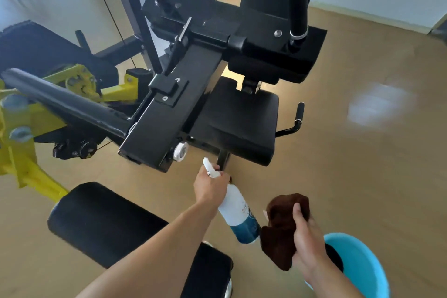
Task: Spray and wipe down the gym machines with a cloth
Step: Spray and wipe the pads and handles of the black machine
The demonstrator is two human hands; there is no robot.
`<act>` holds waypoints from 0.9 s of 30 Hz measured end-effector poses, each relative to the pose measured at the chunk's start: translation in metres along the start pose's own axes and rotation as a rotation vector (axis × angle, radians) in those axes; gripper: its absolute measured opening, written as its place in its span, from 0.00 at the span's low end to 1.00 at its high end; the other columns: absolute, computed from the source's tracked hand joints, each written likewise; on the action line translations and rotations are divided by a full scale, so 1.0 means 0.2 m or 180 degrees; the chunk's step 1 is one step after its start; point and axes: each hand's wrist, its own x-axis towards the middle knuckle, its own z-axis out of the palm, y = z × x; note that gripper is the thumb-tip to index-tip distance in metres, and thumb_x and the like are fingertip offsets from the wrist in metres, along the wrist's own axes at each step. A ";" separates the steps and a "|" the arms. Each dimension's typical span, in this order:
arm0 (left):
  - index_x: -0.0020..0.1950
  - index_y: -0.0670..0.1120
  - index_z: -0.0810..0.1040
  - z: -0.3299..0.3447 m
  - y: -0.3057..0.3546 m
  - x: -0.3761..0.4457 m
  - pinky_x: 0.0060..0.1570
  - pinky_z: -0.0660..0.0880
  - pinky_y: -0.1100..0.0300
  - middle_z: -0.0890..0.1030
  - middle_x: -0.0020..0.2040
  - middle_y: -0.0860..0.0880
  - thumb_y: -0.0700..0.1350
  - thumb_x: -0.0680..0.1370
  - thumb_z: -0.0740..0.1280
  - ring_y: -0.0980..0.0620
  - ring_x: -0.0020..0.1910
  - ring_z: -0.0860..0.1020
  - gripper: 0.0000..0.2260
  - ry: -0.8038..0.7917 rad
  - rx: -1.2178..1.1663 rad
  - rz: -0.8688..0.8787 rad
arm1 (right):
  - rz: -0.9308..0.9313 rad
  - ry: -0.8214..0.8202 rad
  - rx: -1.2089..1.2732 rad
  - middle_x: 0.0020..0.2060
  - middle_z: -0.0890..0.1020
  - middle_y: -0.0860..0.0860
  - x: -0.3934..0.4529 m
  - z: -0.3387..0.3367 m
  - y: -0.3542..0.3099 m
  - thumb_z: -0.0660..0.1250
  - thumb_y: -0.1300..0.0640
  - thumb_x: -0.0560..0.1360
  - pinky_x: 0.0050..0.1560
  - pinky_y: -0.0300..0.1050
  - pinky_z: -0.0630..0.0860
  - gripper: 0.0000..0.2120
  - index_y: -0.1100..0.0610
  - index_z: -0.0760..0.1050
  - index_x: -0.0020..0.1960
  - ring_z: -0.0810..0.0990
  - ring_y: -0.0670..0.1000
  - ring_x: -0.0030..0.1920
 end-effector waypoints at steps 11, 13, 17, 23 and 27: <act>0.43 0.45 0.78 0.17 0.10 0.40 0.52 0.82 0.44 0.83 0.45 0.41 0.39 0.71 0.70 0.42 0.46 0.82 0.03 0.0413 -0.0081 -0.0443 | 0.0389 -0.0608 -0.0573 0.57 0.86 0.58 0.50 0.13 -0.13 0.65 0.43 0.81 0.61 0.69 0.79 0.17 0.49 0.78 0.67 0.86 0.64 0.55; 0.48 0.44 0.79 0.23 0.09 0.34 0.52 0.83 0.44 0.83 0.48 0.40 0.39 0.71 0.71 0.41 0.48 0.84 0.06 0.0264 -0.0061 -0.0503 | 0.0393 -0.0743 -0.0627 0.56 0.86 0.59 0.52 0.09 -0.17 0.66 0.43 0.82 0.60 0.70 0.79 0.17 0.49 0.78 0.66 0.86 0.65 0.54; 0.51 0.51 0.78 0.43 0.00 0.18 0.50 0.83 0.46 0.84 0.47 0.43 0.39 0.71 0.69 0.43 0.47 0.84 0.11 0.0118 -0.0280 -0.0483 | 0.0152 -0.0866 -0.0913 0.56 0.86 0.59 0.58 -0.01 -0.34 0.66 0.43 0.81 0.61 0.70 0.79 0.17 0.50 0.79 0.65 0.86 0.65 0.55; 0.49 0.47 0.78 0.64 -0.19 0.06 0.42 0.80 0.54 0.82 0.43 0.45 0.39 0.68 0.69 0.48 0.43 0.82 0.11 0.0138 -0.0615 -0.0583 | -0.1160 -0.1407 -0.2182 0.66 0.78 0.46 0.59 0.13 -0.52 0.58 0.36 0.81 0.69 0.59 0.74 0.18 0.34 0.70 0.70 0.78 0.55 0.67; 0.58 0.52 0.77 0.58 -0.21 0.16 0.51 0.83 0.48 0.84 0.48 0.43 0.43 0.67 0.67 0.45 0.49 0.84 0.20 0.0170 -0.0628 -0.0434 | -0.2522 -0.2233 -0.4022 0.82 0.59 0.46 0.92 0.47 -0.38 0.55 0.36 0.81 0.82 0.63 0.52 0.30 0.40 0.59 0.81 0.52 0.54 0.83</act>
